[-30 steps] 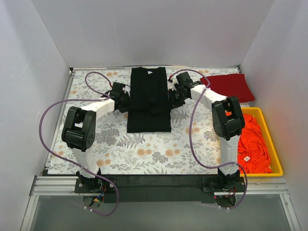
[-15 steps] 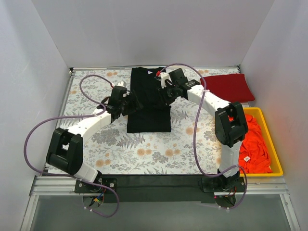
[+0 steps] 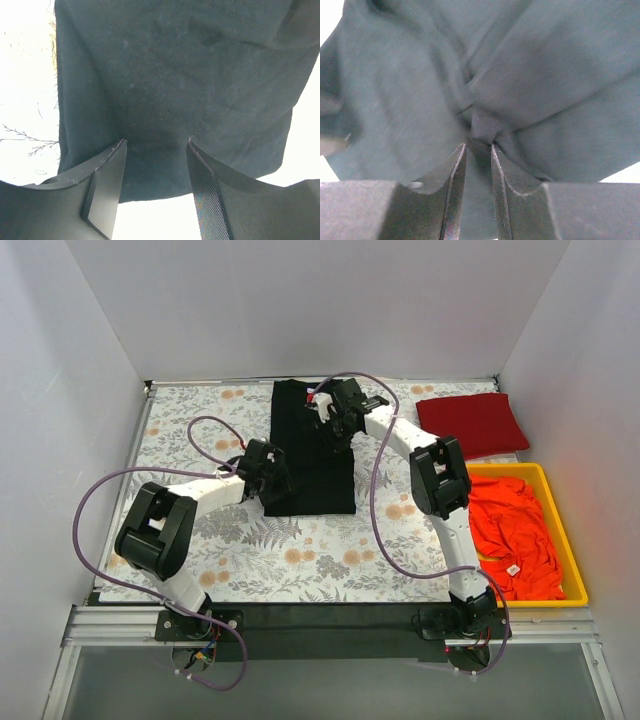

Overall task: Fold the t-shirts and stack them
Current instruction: Fold the tshirt

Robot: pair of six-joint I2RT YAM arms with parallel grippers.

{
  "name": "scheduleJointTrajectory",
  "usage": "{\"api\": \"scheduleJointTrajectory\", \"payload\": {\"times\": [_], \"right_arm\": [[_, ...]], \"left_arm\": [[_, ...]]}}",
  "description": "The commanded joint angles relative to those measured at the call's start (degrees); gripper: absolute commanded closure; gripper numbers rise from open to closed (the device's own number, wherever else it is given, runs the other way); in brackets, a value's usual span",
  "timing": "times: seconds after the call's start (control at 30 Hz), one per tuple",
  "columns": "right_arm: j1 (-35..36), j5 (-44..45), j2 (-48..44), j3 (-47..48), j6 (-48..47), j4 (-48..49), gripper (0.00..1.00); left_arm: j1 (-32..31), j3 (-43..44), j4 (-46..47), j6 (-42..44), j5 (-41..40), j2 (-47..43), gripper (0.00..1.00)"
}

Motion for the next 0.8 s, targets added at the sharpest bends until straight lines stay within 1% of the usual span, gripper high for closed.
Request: {"api": "scheduleJointTrajectory", "payload": {"times": [0.0,0.07,0.13,0.2,0.27,0.3,0.33,0.37,0.4,0.43,0.47,0.5,0.53,0.57,0.6,0.63,0.7,0.73,0.77], "right_arm": [[-1.21,7.36,1.39,7.41,0.02,1.69,0.71],[-2.43,10.36,3.41,11.45,1.17,3.01,0.71],[-3.23,11.15,4.73,14.0,3.72,4.85,0.71],[-4.02,10.81,4.57,14.54,5.73,4.95,0.71],[-4.03,8.53,0.62,10.16,6.53,5.56,0.71],[-4.11,6.95,-1.22,7.88,7.15,6.26,0.71],[-4.2,3.89,-5.07,4.81,8.63,8.01,0.71],[-4.11,2.47,-7.11,-0.61,9.6,9.24,0.71],[-4.11,1.06,-9.13,-4.06,11.09,10.56,0.71],[-4.37,-2.43,-12.54,-6.97,12.24,14.57,0.71],[-4.64,-4.38,-13.97,-9.78,15.9,16.53,0.71],[-4.81,-5.97,-15.2,-14.86,17.25,18.9,0.71],[-5.08,-8.51,-16.6,-16.65,19.35,22.14,0.71],[-5.52,-9.84,-16.62,-18.67,20.06,23.39,0.71],[-5.87,-11.94,-16.45,-18.86,20.59,23.93,0.71],[-6.05,-13.0,-15.14,-18.77,21.03,24.19,0.71],[-6.92,-16.42,-12.68,-18.25,22.09,25.25,0.72],[-7.53,-17.57,-11.62,-17.99,22.53,25.51,0.72],[-7.89,-18.72,-10.57,-17.55,22.71,25.86,0.73]], "left_arm": [[0.18,-2.15,-0.75,-0.52,1.17,-0.91,0.51],[0.18,-2.77,-0.75,-0.7,1.26,-1.17,0.52],[0.18,-3.38,-0.75,-0.79,1.26,-1.61,0.51],[0.1,-2.95,-1.1,-0.88,1.26,-2.49,0.51],[0.1,-2.24,-1.63,-1.05,0.74,-3.54,0.48],[0.1,-1.89,-1.81,-0.96,0.39,-4.68,0.45],[0.36,-0.67,-1.81,-0.79,-0.83,-5.21,0.44],[0.62,0.04,-1.9,-0.53,-1.19,-5.48,0.43],[1.41,0.83,-1.98,0.08,-1.55,-5.48,0.42],[1.94,2.84,-1.81,0.53,-1.9,-5.13,0.42],[2.38,3.99,-1.72,1.05,-2.07,-4.61,0.43],[2.9,5.39,-1.72,2.01,-1.99,-2.86,0.43],[3.52,7.84,-1.46,2.46,-2.16,-1.8,0.46],[3.61,9.17,-1.02,2.99,-2.16,0.21,0.48],[3.61,10.32,-0.67,4.12,-2.08,1.36,0.51],[3.7,12.68,-0.06,4.39,-1.99,2.51,0.56],[4.14,14.71,0.39,5.1,-1.9,6.46,0.61],[4.31,15.85,0.56,5.1,-1.9,7.78,0.66],[4.49,17.34,0.74,5.1,-1.9,10.23,0.69]]}}
